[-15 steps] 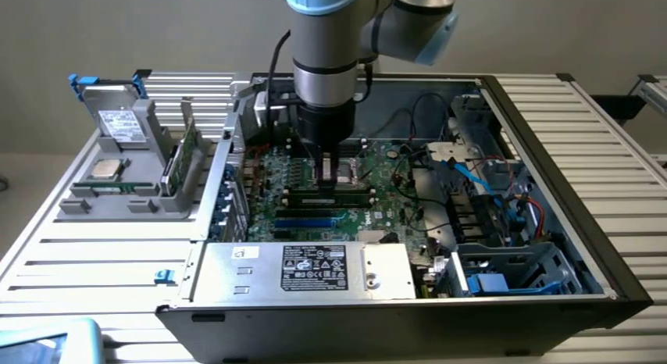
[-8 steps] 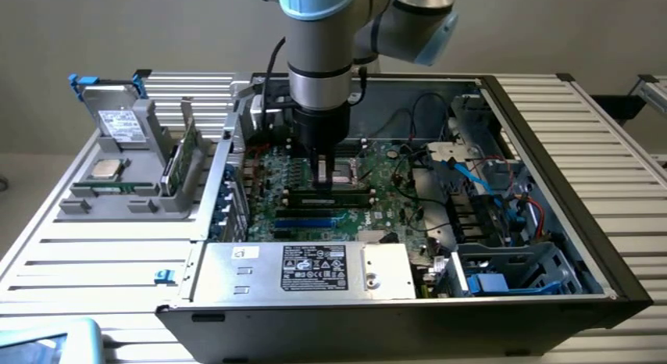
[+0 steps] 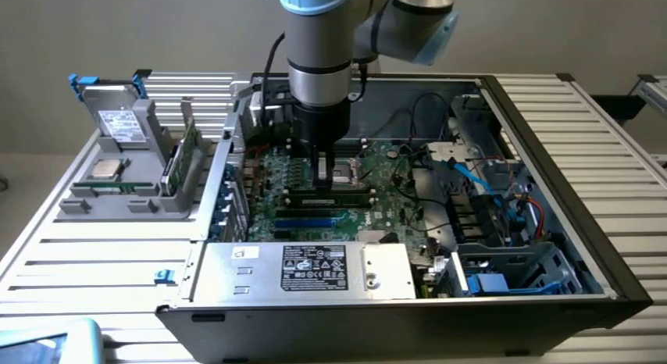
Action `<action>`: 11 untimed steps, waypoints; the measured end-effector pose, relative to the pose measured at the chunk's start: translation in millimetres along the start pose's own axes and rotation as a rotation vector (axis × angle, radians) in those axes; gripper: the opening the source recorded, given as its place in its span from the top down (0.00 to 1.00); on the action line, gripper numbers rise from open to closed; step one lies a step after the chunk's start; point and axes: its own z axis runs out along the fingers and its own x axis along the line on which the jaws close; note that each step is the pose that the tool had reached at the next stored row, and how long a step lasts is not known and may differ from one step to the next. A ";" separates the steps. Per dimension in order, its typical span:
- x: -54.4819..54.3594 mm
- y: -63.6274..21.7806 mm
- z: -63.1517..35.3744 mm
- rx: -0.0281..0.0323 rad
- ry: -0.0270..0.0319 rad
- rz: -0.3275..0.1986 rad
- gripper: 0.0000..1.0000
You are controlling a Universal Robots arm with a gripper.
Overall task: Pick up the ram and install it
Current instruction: 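Press down the ram until it locks into place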
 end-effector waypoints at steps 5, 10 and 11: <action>0.3 -5.2 -13.5 0.0002 -0.0003 0.000 0.89; 0.2 -14.7 -16.6 0.0001 -0.0002 0.000 0.89; 0.3 -15.5 -16.7 -0.0003 -0.0002 0.000 0.89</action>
